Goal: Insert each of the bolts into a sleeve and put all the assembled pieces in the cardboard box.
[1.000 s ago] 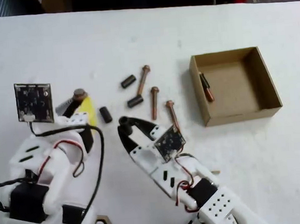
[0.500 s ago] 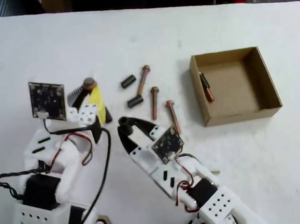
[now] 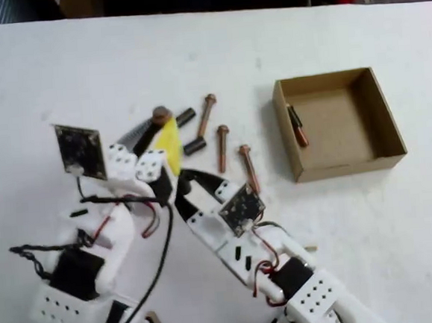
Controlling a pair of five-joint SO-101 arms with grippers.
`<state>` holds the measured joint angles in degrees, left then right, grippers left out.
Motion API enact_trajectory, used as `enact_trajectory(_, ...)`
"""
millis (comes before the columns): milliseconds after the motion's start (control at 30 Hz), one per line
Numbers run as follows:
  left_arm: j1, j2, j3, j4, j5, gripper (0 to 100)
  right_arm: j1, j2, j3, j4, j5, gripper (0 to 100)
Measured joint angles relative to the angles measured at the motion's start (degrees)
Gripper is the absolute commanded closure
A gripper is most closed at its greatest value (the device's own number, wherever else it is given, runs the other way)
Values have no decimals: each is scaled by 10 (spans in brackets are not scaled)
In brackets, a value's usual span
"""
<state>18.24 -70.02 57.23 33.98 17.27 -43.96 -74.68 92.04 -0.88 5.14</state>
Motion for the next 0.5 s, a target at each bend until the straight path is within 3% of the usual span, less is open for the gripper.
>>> enact_trajectory(167,3,0,19,-37,0,977,0,0,0,-14,0,981)
enact_trajectory(500,3,0,19,-30,0,977,0,0,0,-14,0,981)
